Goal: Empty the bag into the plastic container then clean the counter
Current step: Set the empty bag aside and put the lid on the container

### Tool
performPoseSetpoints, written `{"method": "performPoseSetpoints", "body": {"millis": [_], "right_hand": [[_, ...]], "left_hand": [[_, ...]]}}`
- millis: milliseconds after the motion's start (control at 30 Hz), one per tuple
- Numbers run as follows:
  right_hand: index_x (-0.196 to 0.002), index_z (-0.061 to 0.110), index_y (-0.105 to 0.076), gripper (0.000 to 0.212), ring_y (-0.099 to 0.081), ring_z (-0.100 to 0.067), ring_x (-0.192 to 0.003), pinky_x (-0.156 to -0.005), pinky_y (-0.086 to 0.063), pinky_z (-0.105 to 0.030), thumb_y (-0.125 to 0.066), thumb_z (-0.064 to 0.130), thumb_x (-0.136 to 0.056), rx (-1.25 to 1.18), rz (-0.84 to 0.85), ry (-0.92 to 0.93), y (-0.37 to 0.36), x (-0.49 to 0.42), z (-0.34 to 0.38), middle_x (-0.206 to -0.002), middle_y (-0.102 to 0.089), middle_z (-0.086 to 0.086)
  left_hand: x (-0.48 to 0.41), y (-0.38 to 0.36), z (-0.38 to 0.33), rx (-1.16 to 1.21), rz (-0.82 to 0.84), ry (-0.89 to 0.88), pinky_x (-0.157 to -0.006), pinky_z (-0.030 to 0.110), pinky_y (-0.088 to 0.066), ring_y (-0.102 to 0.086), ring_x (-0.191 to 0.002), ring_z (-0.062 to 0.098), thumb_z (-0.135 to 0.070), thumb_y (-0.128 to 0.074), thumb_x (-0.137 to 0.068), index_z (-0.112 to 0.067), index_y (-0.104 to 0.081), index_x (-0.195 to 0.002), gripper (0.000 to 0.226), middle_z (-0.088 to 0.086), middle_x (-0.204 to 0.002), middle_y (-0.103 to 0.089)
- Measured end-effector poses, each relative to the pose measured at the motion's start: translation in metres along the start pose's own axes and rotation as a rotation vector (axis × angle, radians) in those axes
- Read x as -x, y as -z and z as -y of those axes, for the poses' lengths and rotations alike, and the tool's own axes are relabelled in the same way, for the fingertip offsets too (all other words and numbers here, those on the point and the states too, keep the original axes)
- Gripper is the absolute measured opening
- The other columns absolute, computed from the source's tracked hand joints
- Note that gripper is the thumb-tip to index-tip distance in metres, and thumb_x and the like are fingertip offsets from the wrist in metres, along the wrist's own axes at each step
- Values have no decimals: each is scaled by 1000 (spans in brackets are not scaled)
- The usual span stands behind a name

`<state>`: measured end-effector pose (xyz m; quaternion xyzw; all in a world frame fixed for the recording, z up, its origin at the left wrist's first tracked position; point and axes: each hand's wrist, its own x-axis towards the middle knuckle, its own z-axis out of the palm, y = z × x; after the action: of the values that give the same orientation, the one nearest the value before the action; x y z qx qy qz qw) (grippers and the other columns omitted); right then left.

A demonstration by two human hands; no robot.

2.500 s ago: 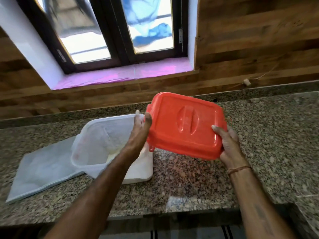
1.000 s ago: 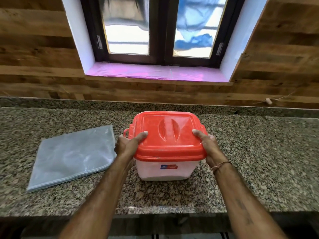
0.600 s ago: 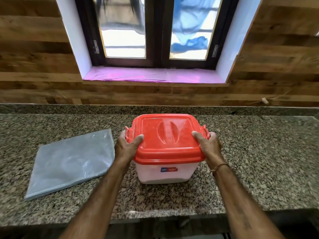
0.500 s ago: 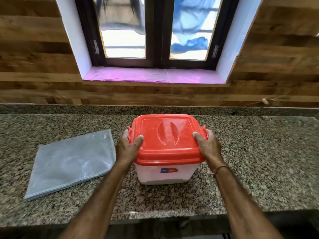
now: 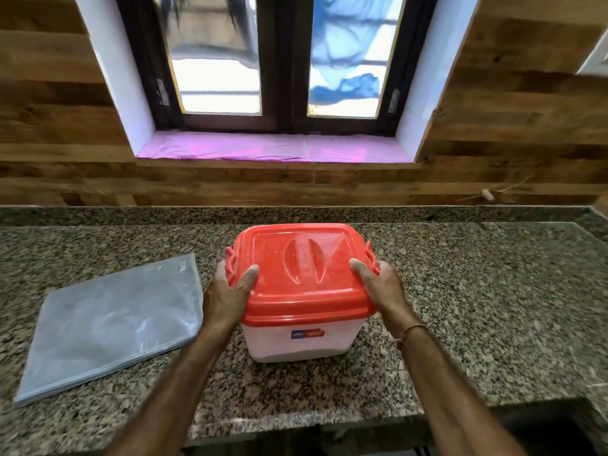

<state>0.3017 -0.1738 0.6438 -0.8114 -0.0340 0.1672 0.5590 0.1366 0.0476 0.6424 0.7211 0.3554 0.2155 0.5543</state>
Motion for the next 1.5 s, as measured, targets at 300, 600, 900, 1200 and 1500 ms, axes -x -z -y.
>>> {"method": "performPoseSetpoints", "body": {"millis": [300, 600, 900, 1200, 1500], "right_hand": [[-123, 9, -65, 53, -78, -27, -80, -72, -66, -49, -80, 40, -84, -138, -53, 27, -14, -58, 30, -96, -76, -9], [-124, 12, -61, 53, -73, -20, -85, -72, -63, -35, -81, 39, -83, -168, 5, 87, -46, -173, 90, -98, -72, -4], [-112, 27, -58, 66, -71, -25, -95, -87, -61, -50, -70, 71, -64, -58, -46, 52, -76, -253, 87, -107, -72, -2], [-124, 22, -58, 57, -65, -24, -102, -90, -57, -45, -70, 59, -82, -34, -150, 48, -92, -259, 92, -114, -66, -3], [-163, 20, -15, 90, -36, -38, -144, -116, -38, -54, -48, 66, -94, 102, -322, 70, -127, -179, 81, -161, -27, -20]], "left_hand": [[-60, -6, -31, 77, -47, 49, -74, 39, -62, -72, -89, 20, -35, -75, -90, -15, -58, -133, 51, 5, -110, -71], [-179, -29, -66, 44, -102, 69, -67, 31, -61, -74, -89, 23, -37, -79, -86, -15, -65, -127, 48, 9, -110, -75], [-264, -53, -44, 48, -106, 120, -90, 47, -61, -73, -101, 24, -60, -78, -71, -21, -60, -136, 78, 6, -118, -74], [-294, -56, -43, 50, -78, 94, -85, 42, -62, -72, -100, 23, -54, -72, -86, -20, -56, -138, 65, 5, -120, -71], [-241, -5, -4, -144, 42, 118, -113, 62, -38, -36, -147, 37, -80, -45, -88, -28, -8, -163, 99, 17, -167, -23]]}}
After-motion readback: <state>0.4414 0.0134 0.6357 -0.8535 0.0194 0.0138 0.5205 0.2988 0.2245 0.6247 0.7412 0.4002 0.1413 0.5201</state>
